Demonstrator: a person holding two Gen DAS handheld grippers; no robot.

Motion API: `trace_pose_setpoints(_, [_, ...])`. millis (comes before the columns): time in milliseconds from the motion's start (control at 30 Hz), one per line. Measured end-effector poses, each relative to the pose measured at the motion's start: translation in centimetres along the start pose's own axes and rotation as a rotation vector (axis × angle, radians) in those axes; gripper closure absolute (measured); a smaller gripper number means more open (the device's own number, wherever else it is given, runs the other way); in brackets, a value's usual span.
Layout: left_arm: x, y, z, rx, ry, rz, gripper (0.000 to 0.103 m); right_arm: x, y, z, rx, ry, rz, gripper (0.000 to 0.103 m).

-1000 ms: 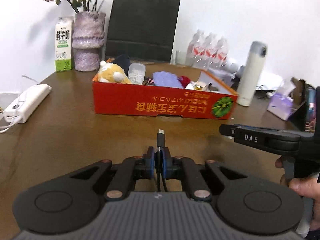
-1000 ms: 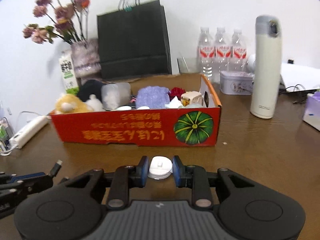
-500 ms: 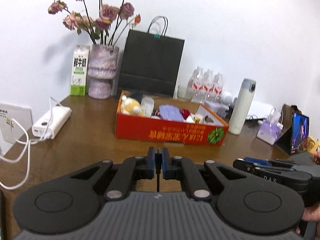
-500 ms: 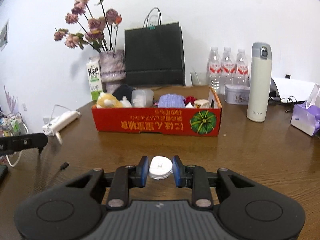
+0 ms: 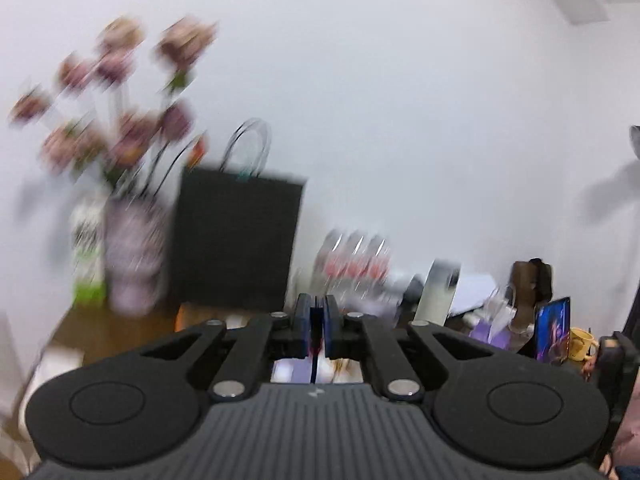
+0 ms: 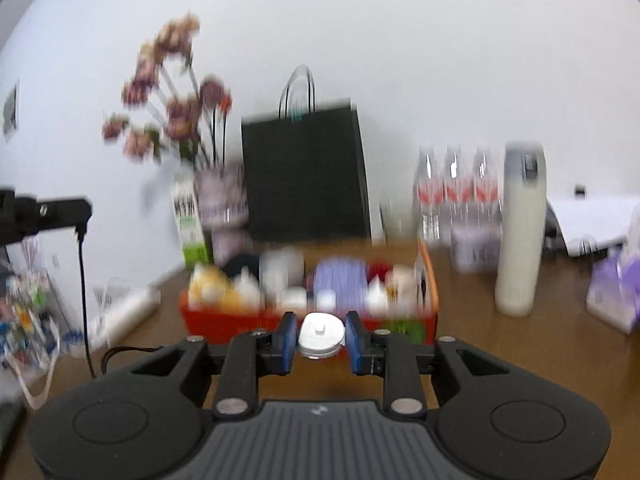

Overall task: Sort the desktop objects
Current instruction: 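Lift the cable into the box with the left tool while the right tool lowers the cap there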

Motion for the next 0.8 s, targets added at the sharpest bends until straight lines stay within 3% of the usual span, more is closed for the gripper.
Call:
trace_pose_setpoints(100, [0.7, 4.3, -4.6, -0.006, -0.009, -0.053, 0.097, 0.9, 4.1, -3.1, 0.034, 0.0, 0.008, 0.078])
trace_pose_setpoints(200, [0.2, 5.4, -9.9, -0.038, -0.003, -0.044, 0.097, 2.2, 6.4, -8.0, 0.013, -0.017, 0.02, 0.078])
trace_pose_setpoints(300, [-1.1, 3.4, -16.1, -0.079, 0.028, -0.01, 0.097, 3.7, 6.4, -13.1, -0.044, -0.036, 0.02, 0.078])
trace_pose_setpoints(400, [-2.8, 0.0, -24.0, -0.222, 0.053, 0.073, 0.097, 4.7, 5.4, -18.2, -0.15, -0.019, 0.006, 0.078])
trace_pose_setpoints(533, [-4.7, -4.1, -31.7, -0.343, 0.119, 0.081, 0.097, 5.4, 3.1, -23.9, -0.304, -0.003, -0.007, 0.078])
trace_pose_setpoints(767, [-7.5, -5.2, -36.4, -0.427, 0.157, 0.156, 0.096, 5.3, -0.2, -25.7, -0.453, 0.007, -0.026, 0.075])
trace_pose_setpoints(800, [-7.3, -5.1, -36.4, -0.432, 0.161, 0.147, 0.096, 5.4, -0.2, -25.7, -0.454, 0.009, -0.033, 0.064])
Point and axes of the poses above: each gripper's, at about its wrist camera, not at the fingertips, and z roughly against the way its jaws point, x to its right, y to its top, the point moved 1 cm from there along -z, roughly the way its jaws point, and after that the axes turned 1 degree about -x, right-handed, at the moved point
